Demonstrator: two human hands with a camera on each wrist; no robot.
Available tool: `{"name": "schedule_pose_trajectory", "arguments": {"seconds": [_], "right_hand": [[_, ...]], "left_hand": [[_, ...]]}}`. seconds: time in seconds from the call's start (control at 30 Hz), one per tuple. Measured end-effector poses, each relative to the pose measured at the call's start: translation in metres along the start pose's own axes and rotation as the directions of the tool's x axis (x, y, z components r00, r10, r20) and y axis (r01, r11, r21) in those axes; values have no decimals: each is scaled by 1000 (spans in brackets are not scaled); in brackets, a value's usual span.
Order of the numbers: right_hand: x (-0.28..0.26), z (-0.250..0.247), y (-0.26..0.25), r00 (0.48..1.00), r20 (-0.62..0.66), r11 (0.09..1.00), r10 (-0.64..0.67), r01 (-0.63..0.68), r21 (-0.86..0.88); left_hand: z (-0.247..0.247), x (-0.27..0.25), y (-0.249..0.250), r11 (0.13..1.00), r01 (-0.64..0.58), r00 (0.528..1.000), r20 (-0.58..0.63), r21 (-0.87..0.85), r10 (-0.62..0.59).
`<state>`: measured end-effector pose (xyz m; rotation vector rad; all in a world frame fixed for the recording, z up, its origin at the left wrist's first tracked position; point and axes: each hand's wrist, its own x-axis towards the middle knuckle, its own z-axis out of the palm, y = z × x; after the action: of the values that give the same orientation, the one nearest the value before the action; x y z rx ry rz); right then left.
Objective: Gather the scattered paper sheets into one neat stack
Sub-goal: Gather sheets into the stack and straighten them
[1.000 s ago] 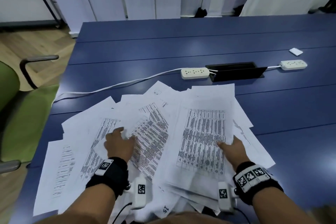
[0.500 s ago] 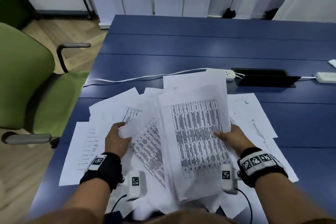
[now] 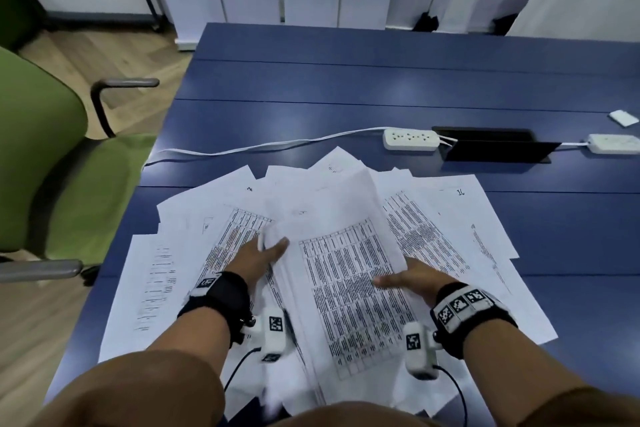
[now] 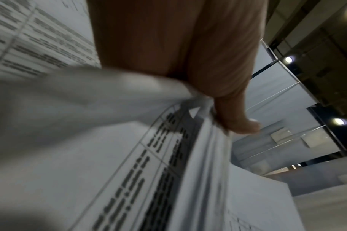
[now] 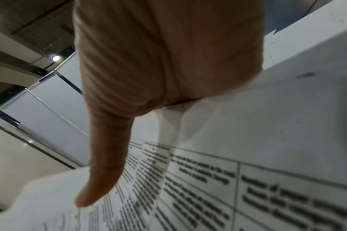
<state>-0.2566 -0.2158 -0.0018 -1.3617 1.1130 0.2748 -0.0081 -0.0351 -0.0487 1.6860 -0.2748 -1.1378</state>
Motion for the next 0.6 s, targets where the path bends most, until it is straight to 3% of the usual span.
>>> {"name": "schedule_pose_trajectory", "arguments": {"seconds": [0.13,0.2,0.27,0.33,0.37,0.4,0.47,0.6], "right_hand": [[1,-2,10,998,-56,999,-35,36,24],[5,-6,21,988,-147,994,-38,52,92],[1,-7,27,974,-224,979,-18,63,195],[-5,-8,28,956,-294,952,20,71,297],[-6,-10,30,946,-322,940,35,78,332],[-8,-11,31,943,-330,921,45,88,380],[-12,-7,30,943,-330,903,48,100,417],[-10,-3,30,945,-326,885,19,135,445]], "left_hand": [[10,-1,16,1000,-9,997,70,-24,11],[3,2,19,997,-73,990,-121,28,76],[-15,5,14,978,-70,906,-397,194,144],[-39,0,5,928,94,807,-574,360,141],[-49,-6,0,874,208,780,-614,439,123],[-57,-12,-5,809,292,772,-625,510,115],[-64,-25,-14,720,332,799,-587,609,128],[-75,-30,-27,660,371,826,-557,653,87]]}}
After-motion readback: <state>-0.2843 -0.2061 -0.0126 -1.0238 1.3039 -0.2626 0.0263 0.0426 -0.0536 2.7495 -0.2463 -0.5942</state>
